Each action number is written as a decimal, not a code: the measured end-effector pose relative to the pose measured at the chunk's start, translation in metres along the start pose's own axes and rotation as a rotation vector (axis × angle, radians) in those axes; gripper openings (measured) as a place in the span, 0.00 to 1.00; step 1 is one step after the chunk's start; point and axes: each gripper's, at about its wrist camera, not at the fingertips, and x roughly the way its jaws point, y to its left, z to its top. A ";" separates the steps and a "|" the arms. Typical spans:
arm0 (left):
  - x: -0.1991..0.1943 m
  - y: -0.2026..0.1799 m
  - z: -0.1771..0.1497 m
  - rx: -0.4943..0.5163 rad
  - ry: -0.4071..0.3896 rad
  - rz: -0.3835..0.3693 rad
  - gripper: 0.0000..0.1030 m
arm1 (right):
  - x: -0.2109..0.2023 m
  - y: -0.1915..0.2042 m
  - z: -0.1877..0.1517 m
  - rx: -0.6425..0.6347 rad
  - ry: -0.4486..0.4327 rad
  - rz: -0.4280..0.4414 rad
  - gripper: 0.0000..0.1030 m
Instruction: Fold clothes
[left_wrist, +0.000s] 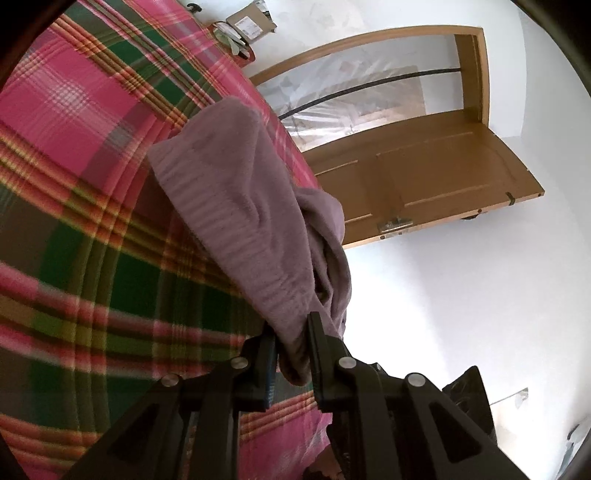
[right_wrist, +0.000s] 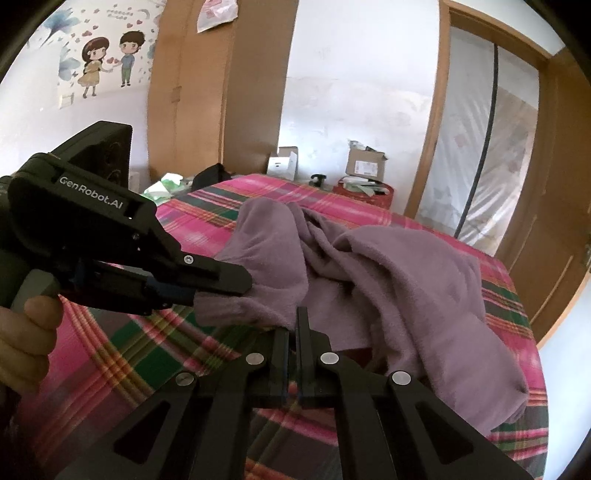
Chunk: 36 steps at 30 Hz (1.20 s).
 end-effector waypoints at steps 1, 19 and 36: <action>-0.002 0.001 -0.002 0.005 0.001 0.004 0.16 | -0.001 0.002 -0.001 -0.001 0.000 0.007 0.03; -0.029 0.031 -0.023 -0.021 0.006 0.062 0.16 | 0.001 0.041 -0.018 -0.028 0.042 0.106 0.03; 0.001 0.045 -0.022 -0.105 0.047 0.119 0.36 | 0.007 0.001 -0.035 0.059 0.088 0.099 0.25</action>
